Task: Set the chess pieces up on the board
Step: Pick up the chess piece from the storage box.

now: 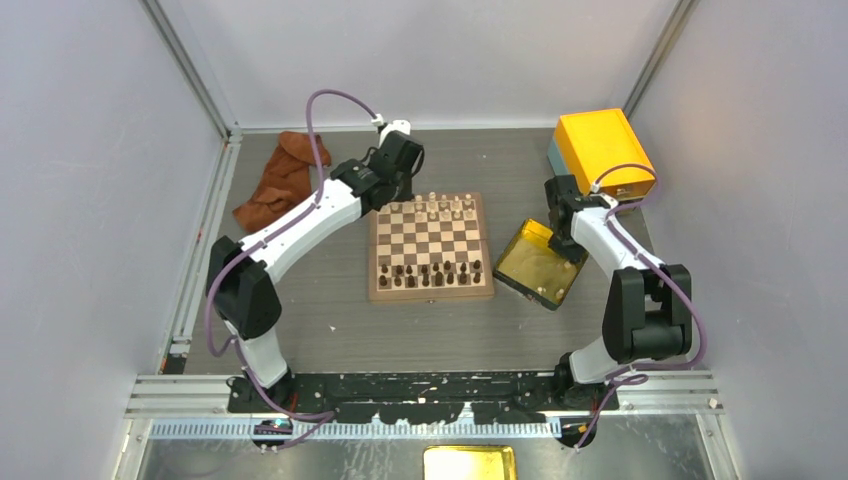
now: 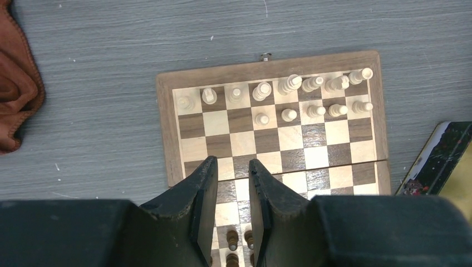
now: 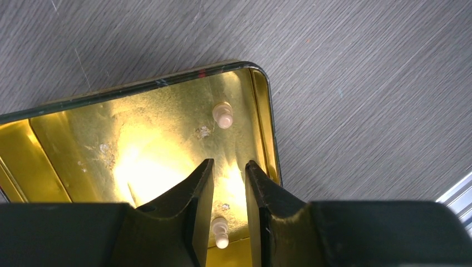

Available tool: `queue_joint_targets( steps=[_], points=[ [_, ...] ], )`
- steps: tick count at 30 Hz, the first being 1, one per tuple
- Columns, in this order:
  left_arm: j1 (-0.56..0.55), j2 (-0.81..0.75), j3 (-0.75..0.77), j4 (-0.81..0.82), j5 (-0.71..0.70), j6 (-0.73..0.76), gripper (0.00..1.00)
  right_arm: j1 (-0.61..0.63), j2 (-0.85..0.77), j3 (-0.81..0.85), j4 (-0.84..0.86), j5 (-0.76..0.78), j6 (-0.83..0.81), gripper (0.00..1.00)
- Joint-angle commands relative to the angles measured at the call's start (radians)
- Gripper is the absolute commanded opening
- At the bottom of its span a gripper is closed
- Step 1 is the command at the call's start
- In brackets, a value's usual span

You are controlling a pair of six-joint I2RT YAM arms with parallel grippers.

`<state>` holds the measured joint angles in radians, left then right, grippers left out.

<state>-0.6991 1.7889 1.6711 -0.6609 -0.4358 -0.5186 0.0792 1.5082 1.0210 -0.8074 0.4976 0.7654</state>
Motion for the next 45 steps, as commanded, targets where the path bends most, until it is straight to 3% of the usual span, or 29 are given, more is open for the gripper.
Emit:
queue_joint_targets(
  steps=[1,45],
  points=[
    [-0.004,-0.063,-0.004,0.014,-0.019,0.02,0.28,-0.02,0.004,0.005,0.039,0.039,0.012,0.33],
    [-0.004,-0.105,-0.057,0.018,0.004,0.034,0.27,-0.05,0.109,-0.023,0.123,0.044,0.042,0.31]
  ],
)
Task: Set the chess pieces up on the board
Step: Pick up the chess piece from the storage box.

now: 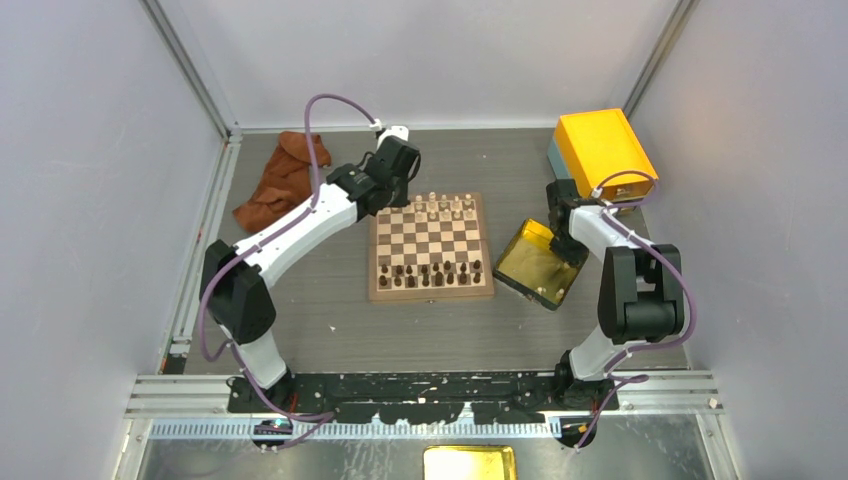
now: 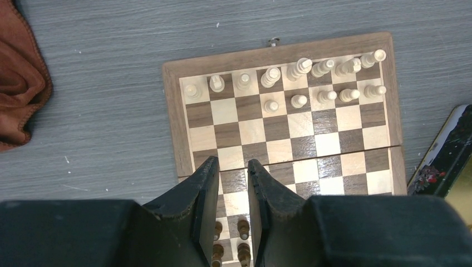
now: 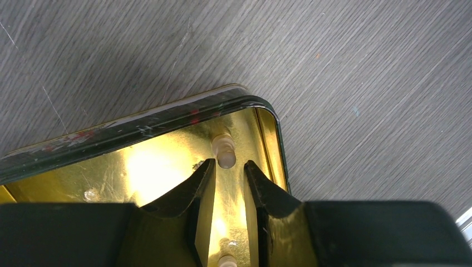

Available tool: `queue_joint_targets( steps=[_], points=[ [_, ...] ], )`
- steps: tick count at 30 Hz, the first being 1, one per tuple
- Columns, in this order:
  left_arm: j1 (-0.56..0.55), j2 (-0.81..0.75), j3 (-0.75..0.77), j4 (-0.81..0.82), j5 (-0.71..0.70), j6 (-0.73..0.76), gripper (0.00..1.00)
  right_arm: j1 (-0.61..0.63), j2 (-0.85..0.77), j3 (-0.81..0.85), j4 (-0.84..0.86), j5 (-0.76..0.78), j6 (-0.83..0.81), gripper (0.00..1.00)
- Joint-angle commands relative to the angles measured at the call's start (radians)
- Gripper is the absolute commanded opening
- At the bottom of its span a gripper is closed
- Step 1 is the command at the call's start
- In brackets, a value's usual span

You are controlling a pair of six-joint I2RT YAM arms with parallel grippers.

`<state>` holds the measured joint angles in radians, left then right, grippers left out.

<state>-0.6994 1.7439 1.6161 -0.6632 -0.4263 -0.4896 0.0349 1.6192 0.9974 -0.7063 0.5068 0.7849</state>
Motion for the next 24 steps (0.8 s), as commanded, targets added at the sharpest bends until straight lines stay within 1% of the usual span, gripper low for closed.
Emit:
queue_joint_targets(
  steps=[1,11,15,17,20,22,24],
  points=[
    [-0.003,-0.059,-0.002,0.02,-0.006,0.005,0.27,-0.007,-0.002,0.0,0.022,0.035,0.023,0.31],
    [-0.003,-0.061,-0.007,0.017,-0.009,0.006,0.27,-0.012,0.011,0.0,0.03,0.035,0.025,0.29],
    [-0.003,-0.064,-0.013,0.018,-0.014,0.006,0.27,-0.013,0.012,0.0,0.031,0.034,0.028,0.18],
    [-0.003,-0.065,-0.015,0.019,-0.014,0.006,0.27,-0.014,0.011,0.001,0.03,0.037,0.028,0.11],
    [-0.003,-0.068,-0.021,0.019,-0.019,0.008,0.27,-0.014,0.007,0.003,0.028,0.038,0.025,0.07],
    [-0.004,-0.073,-0.025,0.019,-0.023,0.008,0.27,-0.014,0.0,0.004,0.028,0.036,0.021,0.03],
    [-0.003,-0.077,-0.027,0.018,-0.027,0.009,0.27,-0.013,-0.011,0.005,0.025,0.03,0.01,0.01]
  ],
)
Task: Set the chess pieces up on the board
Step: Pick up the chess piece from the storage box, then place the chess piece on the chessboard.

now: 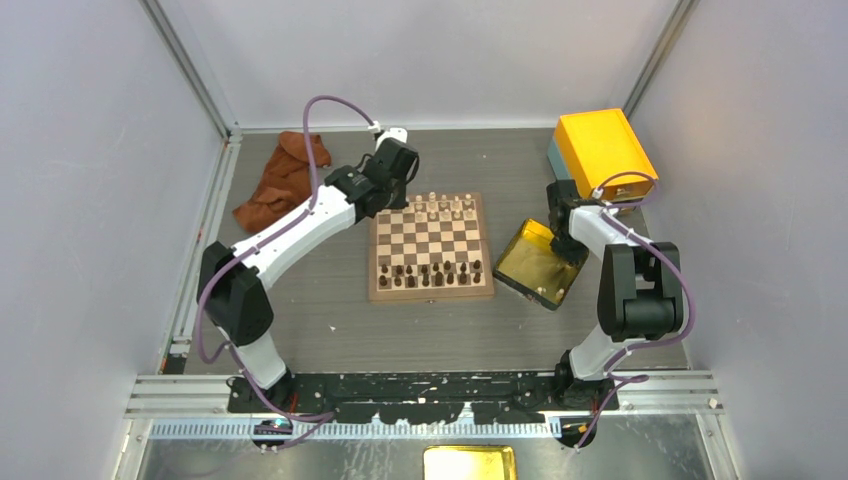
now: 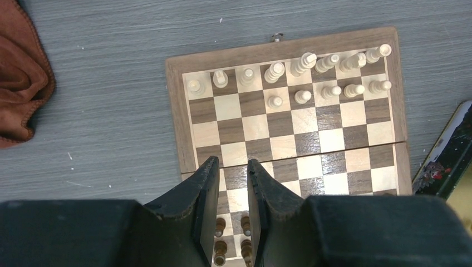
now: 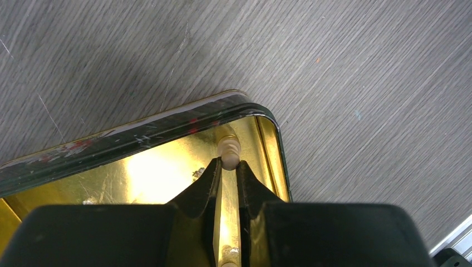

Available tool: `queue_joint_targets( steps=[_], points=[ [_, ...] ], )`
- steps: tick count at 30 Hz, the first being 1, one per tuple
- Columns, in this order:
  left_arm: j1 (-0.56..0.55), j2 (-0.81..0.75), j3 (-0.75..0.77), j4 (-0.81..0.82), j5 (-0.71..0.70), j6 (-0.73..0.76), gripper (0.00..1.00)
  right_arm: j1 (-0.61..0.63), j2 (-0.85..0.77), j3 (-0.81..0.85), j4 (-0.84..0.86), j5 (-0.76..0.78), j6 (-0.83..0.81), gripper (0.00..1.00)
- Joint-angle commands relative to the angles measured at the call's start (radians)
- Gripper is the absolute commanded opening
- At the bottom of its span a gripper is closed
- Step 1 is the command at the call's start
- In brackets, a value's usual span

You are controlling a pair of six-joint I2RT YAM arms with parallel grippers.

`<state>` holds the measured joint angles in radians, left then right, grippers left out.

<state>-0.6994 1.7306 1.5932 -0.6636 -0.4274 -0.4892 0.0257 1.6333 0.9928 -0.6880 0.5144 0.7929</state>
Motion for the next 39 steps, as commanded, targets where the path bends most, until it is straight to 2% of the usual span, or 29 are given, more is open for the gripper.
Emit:
queue_joint_targets(
  steps=[1,9,15,23,29,39],
  points=[
    [-0.004,-0.067,-0.005,0.019,-0.028,0.009,0.26,-0.002,-0.033,0.01,0.007,0.016,-0.003,0.01],
    [-0.003,-0.104,-0.032,0.019,-0.072,-0.001,0.26,0.082,-0.106,0.076,-0.034,0.012,-0.041,0.01],
    [0.004,-0.15,-0.042,0.009,-0.103,-0.001,0.24,0.186,-0.091,0.237,-0.106,-0.016,-0.057,0.01],
    [0.033,-0.247,-0.092,-0.001,-0.129,-0.008,0.23,0.356,0.043,0.503,-0.167,-0.057,-0.095,0.01],
    [0.047,-0.321,-0.154,-0.002,-0.157,-0.024,0.22,0.479,0.202,0.716,-0.218,-0.096,-0.138,0.01],
    [0.049,-0.415,-0.229,0.01,-0.217,-0.035,0.2,0.602,0.392,0.995,-0.281,-0.149,-0.183,0.01]
  ],
)
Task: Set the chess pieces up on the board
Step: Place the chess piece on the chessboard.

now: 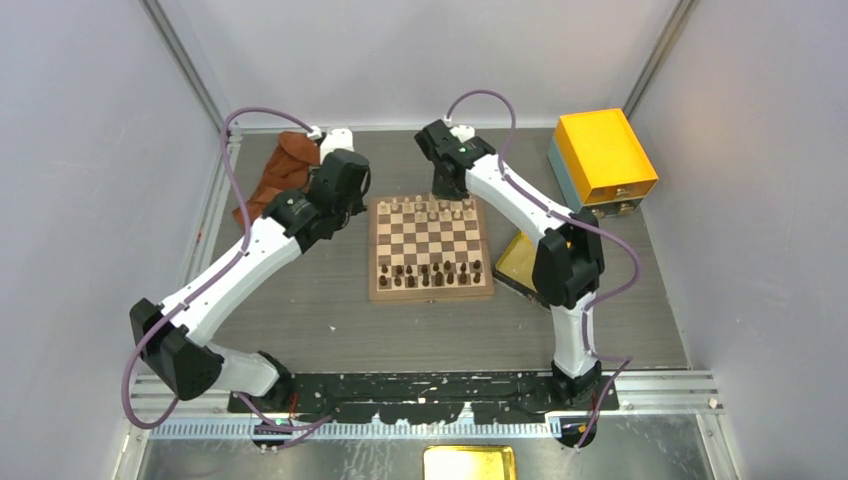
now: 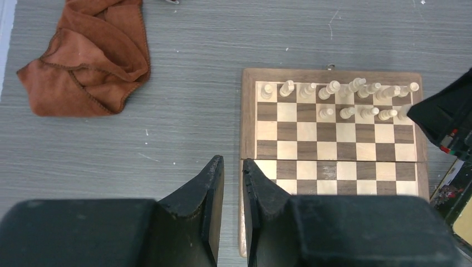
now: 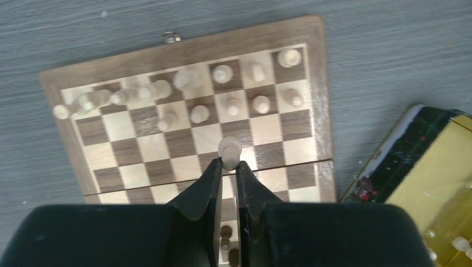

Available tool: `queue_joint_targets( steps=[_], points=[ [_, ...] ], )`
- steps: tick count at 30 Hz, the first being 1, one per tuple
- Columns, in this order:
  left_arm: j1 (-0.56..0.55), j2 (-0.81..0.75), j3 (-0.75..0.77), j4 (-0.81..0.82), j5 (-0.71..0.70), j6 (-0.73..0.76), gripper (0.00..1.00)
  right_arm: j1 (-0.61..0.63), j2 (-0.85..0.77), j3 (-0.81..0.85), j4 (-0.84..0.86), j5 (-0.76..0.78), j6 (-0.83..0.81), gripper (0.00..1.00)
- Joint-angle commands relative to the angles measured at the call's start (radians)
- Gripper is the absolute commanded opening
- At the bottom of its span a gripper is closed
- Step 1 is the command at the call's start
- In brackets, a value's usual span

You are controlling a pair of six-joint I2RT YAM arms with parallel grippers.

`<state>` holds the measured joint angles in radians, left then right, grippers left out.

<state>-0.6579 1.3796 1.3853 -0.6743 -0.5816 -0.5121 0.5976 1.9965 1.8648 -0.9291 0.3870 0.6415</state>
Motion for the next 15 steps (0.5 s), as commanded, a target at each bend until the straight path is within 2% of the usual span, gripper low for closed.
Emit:
queue_joint_targets(
  steps=[1,15],
  points=[
    [0.007,-0.073,-0.03,0.025,-0.067,-0.012,0.2,0.04,0.043,0.143,-0.047,-0.026,-0.035,0.01],
    [0.006,-0.147,-0.085,0.054,-0.089,0.001,0.19,0.132,0.223,0.354,-0.13,-0.091,-0.058,0.01]
  ],
)
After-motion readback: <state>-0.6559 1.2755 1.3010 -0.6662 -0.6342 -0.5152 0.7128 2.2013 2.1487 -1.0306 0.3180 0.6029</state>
